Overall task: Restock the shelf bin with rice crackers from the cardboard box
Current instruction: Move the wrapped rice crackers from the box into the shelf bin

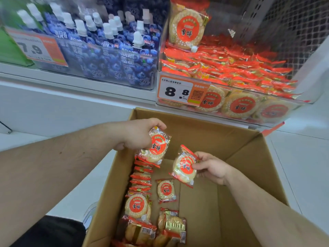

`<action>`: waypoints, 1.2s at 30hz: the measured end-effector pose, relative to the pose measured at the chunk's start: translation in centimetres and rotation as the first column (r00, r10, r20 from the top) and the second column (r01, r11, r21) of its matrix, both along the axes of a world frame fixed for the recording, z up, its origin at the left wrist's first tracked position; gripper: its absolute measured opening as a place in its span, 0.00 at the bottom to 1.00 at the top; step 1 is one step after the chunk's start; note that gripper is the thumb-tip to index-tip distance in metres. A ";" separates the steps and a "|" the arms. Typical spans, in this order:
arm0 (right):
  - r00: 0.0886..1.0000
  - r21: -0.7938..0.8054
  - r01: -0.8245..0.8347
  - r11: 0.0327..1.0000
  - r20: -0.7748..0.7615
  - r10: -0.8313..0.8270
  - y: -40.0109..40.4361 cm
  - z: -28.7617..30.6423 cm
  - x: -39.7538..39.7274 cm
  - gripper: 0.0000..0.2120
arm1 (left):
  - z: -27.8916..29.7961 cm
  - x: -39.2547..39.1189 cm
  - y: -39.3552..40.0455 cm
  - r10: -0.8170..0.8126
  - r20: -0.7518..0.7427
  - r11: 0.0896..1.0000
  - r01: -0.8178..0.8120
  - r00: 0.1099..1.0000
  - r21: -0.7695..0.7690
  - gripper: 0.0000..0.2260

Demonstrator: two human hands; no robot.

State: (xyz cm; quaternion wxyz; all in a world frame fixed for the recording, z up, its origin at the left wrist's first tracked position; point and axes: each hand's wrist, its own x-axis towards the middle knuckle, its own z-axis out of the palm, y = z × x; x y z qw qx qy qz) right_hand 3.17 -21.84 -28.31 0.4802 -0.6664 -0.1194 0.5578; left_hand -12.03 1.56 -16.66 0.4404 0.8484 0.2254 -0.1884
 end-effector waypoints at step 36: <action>0.692 0.440 0.176 0.881 0.581 -0.428 7.6 27.4 -1.3 0.11 | 10.3 -1.1 -2.0 0.279 0.736 0.960 -0.185 0.617 -0.209 0.37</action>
